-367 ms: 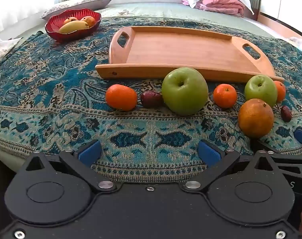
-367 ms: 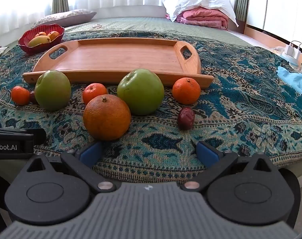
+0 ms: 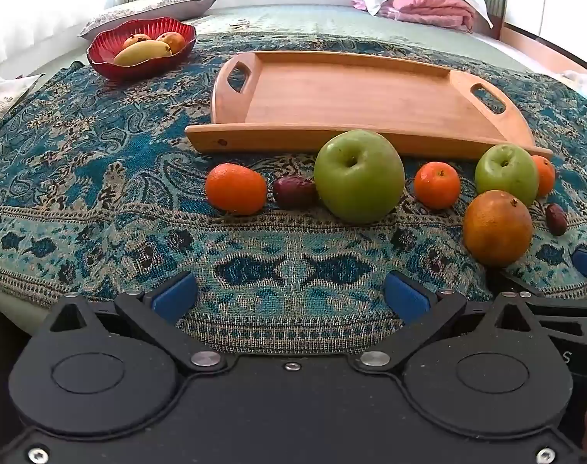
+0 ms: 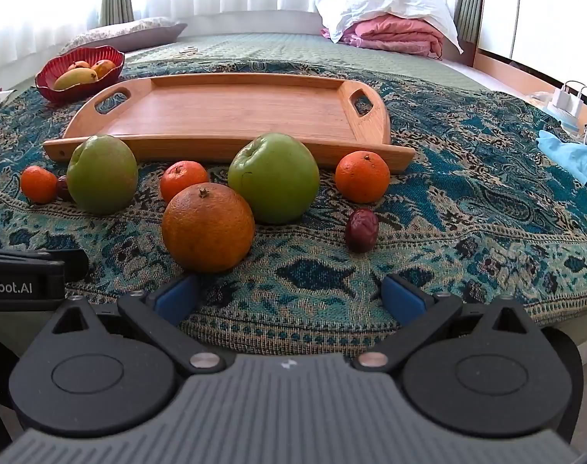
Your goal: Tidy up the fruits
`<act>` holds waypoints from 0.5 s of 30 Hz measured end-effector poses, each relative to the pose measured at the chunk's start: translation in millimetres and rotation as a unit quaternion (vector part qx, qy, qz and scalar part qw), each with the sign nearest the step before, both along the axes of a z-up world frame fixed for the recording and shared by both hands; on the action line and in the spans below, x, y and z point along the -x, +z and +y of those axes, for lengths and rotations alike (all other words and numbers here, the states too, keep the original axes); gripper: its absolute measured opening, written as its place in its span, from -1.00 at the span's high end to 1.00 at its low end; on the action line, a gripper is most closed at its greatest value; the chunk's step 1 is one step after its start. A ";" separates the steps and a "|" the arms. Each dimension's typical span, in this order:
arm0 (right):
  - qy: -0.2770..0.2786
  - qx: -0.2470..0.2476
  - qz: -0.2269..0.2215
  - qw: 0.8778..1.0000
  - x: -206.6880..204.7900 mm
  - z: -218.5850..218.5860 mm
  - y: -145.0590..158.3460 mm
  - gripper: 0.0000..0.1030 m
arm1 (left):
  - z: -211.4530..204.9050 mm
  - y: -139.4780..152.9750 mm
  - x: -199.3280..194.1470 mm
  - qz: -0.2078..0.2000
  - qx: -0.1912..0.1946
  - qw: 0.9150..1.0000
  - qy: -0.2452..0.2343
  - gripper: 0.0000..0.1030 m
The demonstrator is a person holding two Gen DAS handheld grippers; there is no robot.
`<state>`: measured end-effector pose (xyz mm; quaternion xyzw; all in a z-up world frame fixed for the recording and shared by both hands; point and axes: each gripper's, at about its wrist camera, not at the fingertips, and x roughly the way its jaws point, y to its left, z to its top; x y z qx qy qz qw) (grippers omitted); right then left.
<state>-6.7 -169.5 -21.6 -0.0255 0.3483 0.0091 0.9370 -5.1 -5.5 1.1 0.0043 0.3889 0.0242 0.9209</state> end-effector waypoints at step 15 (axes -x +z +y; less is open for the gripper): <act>0.000 0.001 0.000 1.000 -1.7 -2.6 2.2 -1.00 | 3.1 -2.1 -4.0 0.004 -0.005 1.000 -0.015 -1.00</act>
